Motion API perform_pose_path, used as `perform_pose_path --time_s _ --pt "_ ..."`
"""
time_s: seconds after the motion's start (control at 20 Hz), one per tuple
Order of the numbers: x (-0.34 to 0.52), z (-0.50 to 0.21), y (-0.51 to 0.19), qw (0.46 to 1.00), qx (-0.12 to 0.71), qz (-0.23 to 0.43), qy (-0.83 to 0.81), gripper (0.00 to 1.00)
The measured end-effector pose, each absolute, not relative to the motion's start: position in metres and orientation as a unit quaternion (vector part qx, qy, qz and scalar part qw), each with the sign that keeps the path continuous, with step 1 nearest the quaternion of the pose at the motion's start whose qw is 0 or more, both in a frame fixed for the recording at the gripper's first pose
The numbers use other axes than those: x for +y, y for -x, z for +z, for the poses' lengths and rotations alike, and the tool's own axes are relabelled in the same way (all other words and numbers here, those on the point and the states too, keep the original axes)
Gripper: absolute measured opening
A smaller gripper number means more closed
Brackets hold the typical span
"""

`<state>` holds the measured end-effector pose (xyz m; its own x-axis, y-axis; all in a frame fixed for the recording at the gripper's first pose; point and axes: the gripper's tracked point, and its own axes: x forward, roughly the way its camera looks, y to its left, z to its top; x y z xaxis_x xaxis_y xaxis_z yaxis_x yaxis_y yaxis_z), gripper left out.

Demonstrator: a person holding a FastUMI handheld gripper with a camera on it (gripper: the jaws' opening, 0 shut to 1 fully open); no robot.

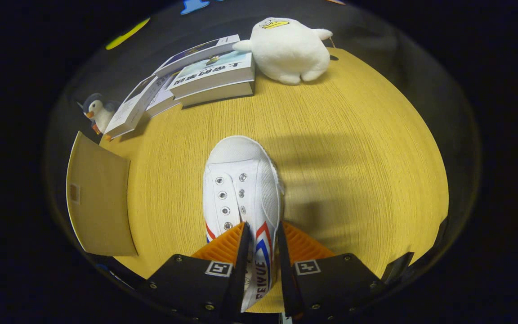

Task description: Open the storage box then place both shoes into the box .Put the left shoe in first, then the right shoe, with the right side of both shoes facing outward in a uniform manner.

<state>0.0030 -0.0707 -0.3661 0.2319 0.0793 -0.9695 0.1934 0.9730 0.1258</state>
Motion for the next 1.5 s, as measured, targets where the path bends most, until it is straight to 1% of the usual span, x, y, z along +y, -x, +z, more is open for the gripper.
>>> perform_pose_path --time_s 0.1,0.15,0.2,0.25,0.3,0.35,0.5,0.9,1.5 --pt "-0.067 -0.361 0.002 0.771 0.623 -0.037 -0.127 0.16" --pt "-0.067 -0.36 0.001 0.77 0.624 -0.035 -0.13 0.16" --pt "-0.077 -0.35 0.001 0.776 0.612 -0.054 -0.141 0.16" --pt "-0.069 -0.36 0.0 0.772 0.616 -0.053 -0.146 0.01" --pt "-0.068 -0.355 0.002 0.772 0.613 -0.058 -0.157 0.01" --pt "-0.064 -0.354 0.008 0.764 0.622 -0.049 -0.163 0.01" --pt "-0.054 -0.339 0.009 0.766 0.615 -0.037 -0.181 0.0" --pt "-0.023 -0.283 -0.001 0.784 0.59 -0.016 -0.192 0.01" --pt "0.068 -0.211 -0.033 0.809 0.558 0.04 -0.18 0.01"
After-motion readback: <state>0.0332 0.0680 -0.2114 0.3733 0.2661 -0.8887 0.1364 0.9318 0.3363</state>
